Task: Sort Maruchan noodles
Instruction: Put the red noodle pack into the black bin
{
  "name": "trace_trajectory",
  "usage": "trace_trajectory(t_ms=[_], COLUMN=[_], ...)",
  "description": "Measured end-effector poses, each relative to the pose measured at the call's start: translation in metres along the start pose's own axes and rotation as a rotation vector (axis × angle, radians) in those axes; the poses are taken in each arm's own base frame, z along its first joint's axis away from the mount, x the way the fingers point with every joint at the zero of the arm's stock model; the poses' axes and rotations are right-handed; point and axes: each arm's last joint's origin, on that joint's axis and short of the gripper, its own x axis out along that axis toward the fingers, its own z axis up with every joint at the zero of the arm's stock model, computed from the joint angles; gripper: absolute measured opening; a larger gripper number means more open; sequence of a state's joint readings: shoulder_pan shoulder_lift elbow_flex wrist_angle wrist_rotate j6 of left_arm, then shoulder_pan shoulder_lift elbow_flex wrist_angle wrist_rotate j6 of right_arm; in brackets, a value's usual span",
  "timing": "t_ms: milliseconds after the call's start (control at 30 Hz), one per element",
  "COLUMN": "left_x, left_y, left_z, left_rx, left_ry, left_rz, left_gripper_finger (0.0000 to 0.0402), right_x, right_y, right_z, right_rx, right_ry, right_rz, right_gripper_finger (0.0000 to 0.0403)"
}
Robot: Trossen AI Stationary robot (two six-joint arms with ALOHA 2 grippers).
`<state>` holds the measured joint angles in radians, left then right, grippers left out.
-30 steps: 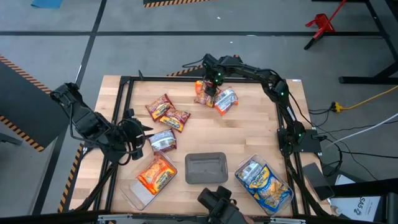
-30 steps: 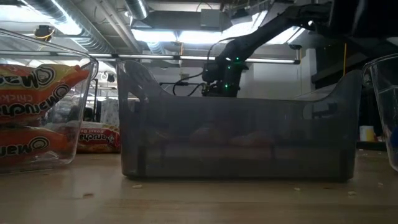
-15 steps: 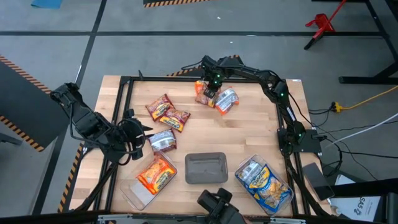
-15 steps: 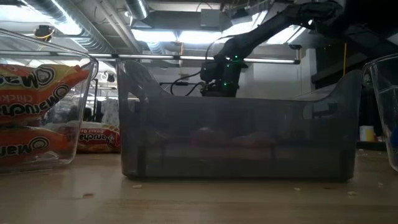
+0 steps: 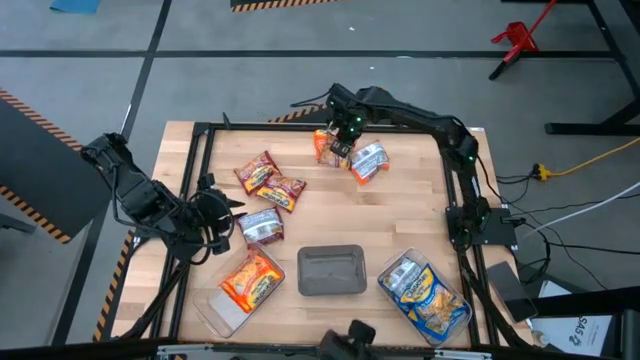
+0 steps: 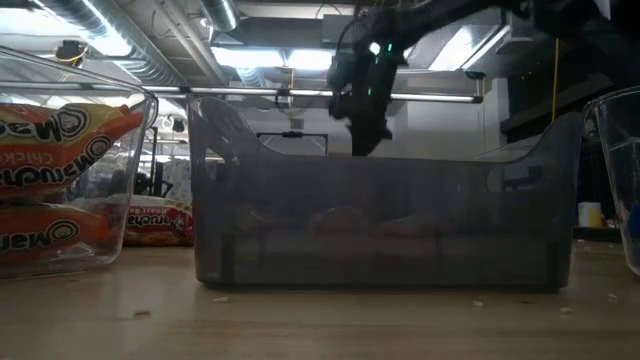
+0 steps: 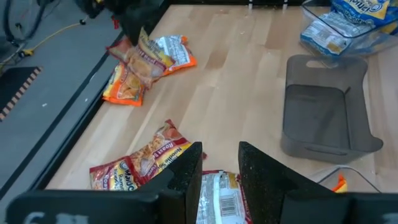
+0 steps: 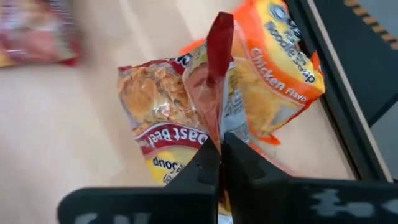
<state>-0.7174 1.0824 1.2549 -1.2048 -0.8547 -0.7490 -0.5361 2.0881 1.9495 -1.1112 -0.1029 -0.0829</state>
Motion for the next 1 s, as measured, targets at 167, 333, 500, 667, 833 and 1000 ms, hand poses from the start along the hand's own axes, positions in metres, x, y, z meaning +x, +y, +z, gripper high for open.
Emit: trace_trajectory(t_ms=[167,333,500,667,833,1000], left_x=[0.0,0.0,0.0,0.0,0.0,-0.001], left_y=[0.001,0.001,0.002,0.002,0.001,0.001], left_z=[-0.001,-0.001,-0.001,-0.001,-0.001,-0.001], left_rx=[0.013,0.015,0.015,0.014,0.013,0.017], left_ry=[0.008,-0.001,-0.009,-0.007,-0.004,-0.004], left_rz=[0.008,0.019,0.028,0.025,0.021,0.015], left_gripper_finger=[0.0098,0.0098,0.0098,0.0098,0.0098,0.0098], right_x=[-0.041,-0.073,-0.087,-0.089,-0.081,-0.061], right_y=[0.051,0.118,0.18,0.23,0.264,0.276], right_z=[-0.009,-0.028,-0.05,-0.072,-0.087,-0.104], right_rx=[-0.102,-0.207,-0.276,-0.34,-0.327,-0.277], right_ry=[-0.036,-0.047,-0.028,-0.004,-0.007,0.074], right_rz=[0.097,0.185,0.263,0.287,0.319,0.341], right_gripper_finger=[0.0,0.0,0.0,0.0,0.0,0.0])
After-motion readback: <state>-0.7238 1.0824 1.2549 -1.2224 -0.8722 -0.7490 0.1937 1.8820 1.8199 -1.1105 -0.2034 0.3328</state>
